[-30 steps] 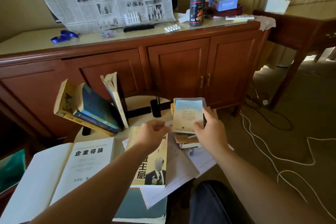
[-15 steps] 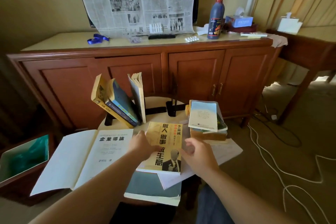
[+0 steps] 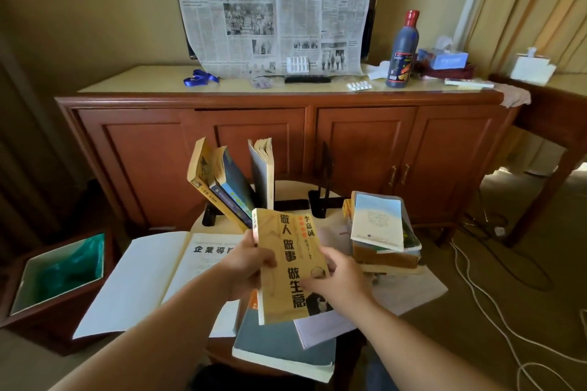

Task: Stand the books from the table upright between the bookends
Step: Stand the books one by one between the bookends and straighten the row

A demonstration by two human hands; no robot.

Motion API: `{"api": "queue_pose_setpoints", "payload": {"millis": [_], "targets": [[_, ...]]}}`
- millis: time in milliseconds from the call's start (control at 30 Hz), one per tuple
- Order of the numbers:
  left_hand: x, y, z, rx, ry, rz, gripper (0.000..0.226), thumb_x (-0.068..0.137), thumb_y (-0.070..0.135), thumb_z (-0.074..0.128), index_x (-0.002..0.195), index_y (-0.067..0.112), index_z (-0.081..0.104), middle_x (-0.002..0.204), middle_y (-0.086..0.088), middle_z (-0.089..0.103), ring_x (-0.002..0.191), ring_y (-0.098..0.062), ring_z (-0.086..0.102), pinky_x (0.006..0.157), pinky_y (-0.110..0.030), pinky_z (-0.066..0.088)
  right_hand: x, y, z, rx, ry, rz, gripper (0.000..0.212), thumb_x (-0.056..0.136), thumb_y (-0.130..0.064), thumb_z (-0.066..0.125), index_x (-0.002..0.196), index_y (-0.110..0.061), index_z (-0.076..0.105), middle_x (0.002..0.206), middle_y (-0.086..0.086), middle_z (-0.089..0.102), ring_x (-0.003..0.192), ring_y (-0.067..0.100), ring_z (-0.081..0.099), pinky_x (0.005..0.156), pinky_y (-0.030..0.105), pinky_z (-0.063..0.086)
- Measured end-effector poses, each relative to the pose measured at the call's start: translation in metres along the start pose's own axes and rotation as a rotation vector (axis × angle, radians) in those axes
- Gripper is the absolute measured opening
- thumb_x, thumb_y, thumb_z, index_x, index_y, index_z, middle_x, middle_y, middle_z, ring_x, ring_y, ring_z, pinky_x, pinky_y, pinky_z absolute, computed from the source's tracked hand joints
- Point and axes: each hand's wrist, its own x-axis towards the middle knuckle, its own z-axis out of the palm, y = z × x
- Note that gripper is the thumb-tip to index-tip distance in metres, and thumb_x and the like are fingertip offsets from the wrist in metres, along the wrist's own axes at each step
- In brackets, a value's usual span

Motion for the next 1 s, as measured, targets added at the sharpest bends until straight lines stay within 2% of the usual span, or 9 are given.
{"api": "queue_pose_setpoints", "payload": {"millis": [100,300,400,500,567,633,767,867,1000], "targets": [[-0.008,0.0,-0.022,-0.079,0.02,0.074,0.053,0.091,-0.005,0.065,0.134,0.025,0.055,0.12,-0.016,0.075,0.111,-0.042,0.071,0.089,-0.062,0.06,0.009,-0.017,0.015,-0.004,-0.052,-0.043,0.07,0.073,-0.029,0.092,0.134,-0.034,0.059,0.113,-0.019,0.07,0.1,-0.001,0.066,0.077,0.02,0.059],[-0.037,-0.005,-0.084,-0.139,0.185,0.173,0.055,0.086,-0.002,0.071,0.133,0.025,0.058,0.117,-0.013,0.076,0.107,-0.04,0.073,0.086,-0.063,0.06,0.043,-0.071,0.052,-0.165,-0.216,-0.14,0.072,0.073,-0.047,0.088,0.136,-0.035,0.056,0.125,-0.018,0.064,0.104,0.002,0.061,0.081,0.024,0.052],[-0.06,-0.011,-0.107,-0.132,0.243,0.208,0.052,0.094,-0.002,0.067,0.134,0.03,0.058,0.115,-0.006,0.077,0.108,-0.036,0.073,0.08,-0.055,0.061,0.074,-0.112,0.074,-0.215,-0.108,-0.244,0.07,0.078,-0.052,0.082,0.139,-0.032,0.052,0.122,-0.009,0.062,0.11,0.012,0.059,0.087,0.031,0.052],[-0.077,-0.014,-0.123,-0.174,0.326,0.251,0.05,0.094,-0.005,0.064,0.131,0.029,0.058,0.116,-0.007,0.076,0.11,-0.035,0.071,0.083,-0.055,0.06,0.101,-0.154,0.1,-0.368,0.029,-0.52,0.06,0.084,-0.042,0.078,0.137,-0.027,0.054,0.119,0.0,0.057,0.114,0.022,0.053,0.092,0.043,0.054],[-0.083,-0.015,-0.132,-0.21,0.376,0.261,0.05,0.093,-0.007,0.064,0.129,0.028,0.058,0.115,-0.008,0.076,0.11,-0.036,0.071,0.09,-0.062,0.058,0.111,-0.179,0.117,-0.497,0.025,-0.66,0.06,0.086,-0.036,0.075,0.141,-0.028,0.052,0.129,0.002,0.052,0.123,0.025,0.045,0.098,0.049,0.051],[-0.086,-0.014,-0.138,-0.214,0.405,0.269,0.048,0.093,-0.007,0.064,0.126,0.027,0.059,0.109,-0.005,0.078,0.11,-0.036,0.07,0.094,-0.065,0.056,0.118,-0.197,0.13,-0.637,-0.027,-0.747,0.065,0.089,-0.033,0.073,0.149,-0.032,0.046,0.153,0.003,0.041,0.141,0.028,0.036,0.112,0.052,0.043],[-0.089,-0.012,-0.146,-0.205,0.433,0.289,0.048,0.092,-0.006,0.066,0.125,0.029,0.059,0.103,0.0,0.079,0.108,-0.033,0.071,0.091,-0.063,0.057,0.131,-0.204,0.14,-0.839,-0.217,-0.766,0.063,0.097,-0.032,0.064,0.156,-0.03,0.041,0.173,0.001,0.01,0.158,0.024,0.011,0.125,0.05,0.02],[-0.088,-0.011,-0.149,-0.192,0.453,0.296,0.05,0.092,-0.006,0.067,0.126,0.03,0.058,0.105,0.0,0.078,0.107,-0.032,0.072,0.089,-0.062,0.059,0.137,-0.195,0.129,-0.82,-0.238,-0.739,0.056,0.097,-0.026,0.062,0.151,-0.028,0.05,0.173,-0.007,0.007,0.154,0.025,0.025,0.12,0.05,0.034],[-0.081,-0.008,-0.147,-0.165,0.471,0.302,0.05,0.092,-0.006,0.068,0.127,0.029,0.058,0.112,-0.002,0.076,0.108,-0.031,0.072,0.091,-0.064,0.058,0.145,-0.184,0.1,-0.748,-0.161,-0.688,0.062,0.092,-0.023,0.067,0.151,-0.031,0.048,0.171,-0.015,0.008,0.15,0.023,0.034,0.106,0.044,0.049]]}}
